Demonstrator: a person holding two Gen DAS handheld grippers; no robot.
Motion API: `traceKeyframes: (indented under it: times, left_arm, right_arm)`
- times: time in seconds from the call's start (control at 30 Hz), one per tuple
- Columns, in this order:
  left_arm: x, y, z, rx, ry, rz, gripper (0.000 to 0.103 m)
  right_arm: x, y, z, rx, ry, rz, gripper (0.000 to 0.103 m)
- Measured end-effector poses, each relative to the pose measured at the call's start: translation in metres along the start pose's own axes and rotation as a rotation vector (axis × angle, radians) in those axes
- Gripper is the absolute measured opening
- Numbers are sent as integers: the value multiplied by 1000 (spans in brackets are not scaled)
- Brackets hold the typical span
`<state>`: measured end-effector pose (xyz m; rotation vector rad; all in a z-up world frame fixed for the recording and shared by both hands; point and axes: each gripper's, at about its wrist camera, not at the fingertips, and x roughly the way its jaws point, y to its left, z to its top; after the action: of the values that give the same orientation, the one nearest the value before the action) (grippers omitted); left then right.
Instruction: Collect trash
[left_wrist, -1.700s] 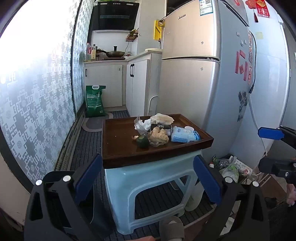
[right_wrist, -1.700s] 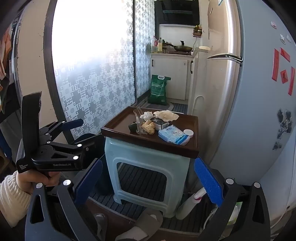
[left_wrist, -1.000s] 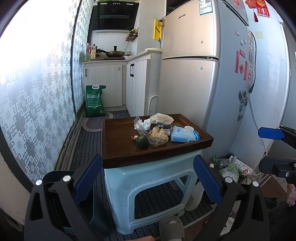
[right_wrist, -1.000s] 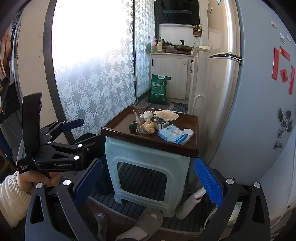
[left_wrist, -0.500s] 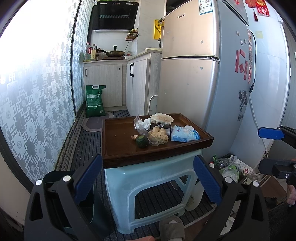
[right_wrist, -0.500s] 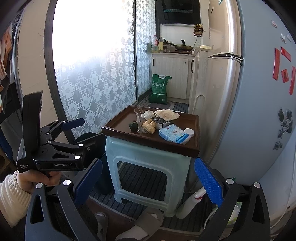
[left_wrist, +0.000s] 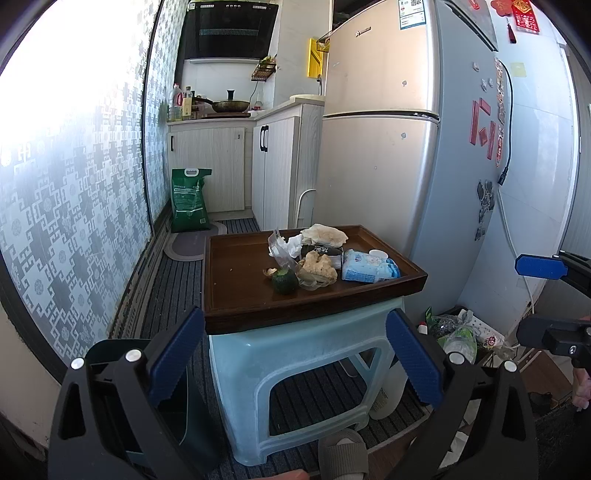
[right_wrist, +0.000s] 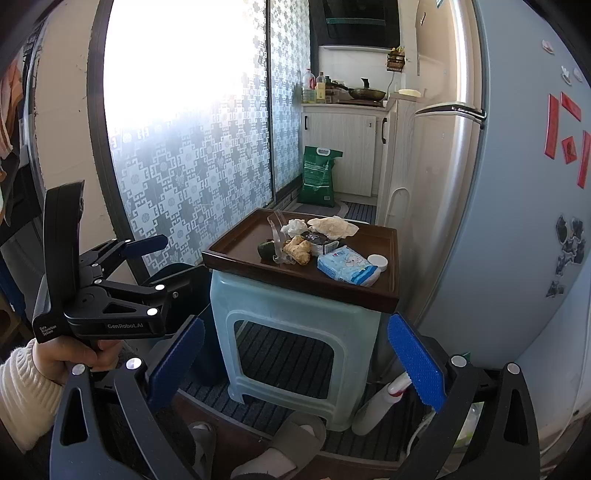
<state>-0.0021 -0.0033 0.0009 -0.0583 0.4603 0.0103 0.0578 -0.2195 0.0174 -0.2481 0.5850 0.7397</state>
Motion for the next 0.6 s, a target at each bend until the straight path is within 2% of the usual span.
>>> traceKeyframes:
  times: [0.6]
  left_arm:
    - [3, 1, 0, 0, 1, 0, 100]
  right_arm:
    - [0, -1, 0, 2, 1, 1, 101]
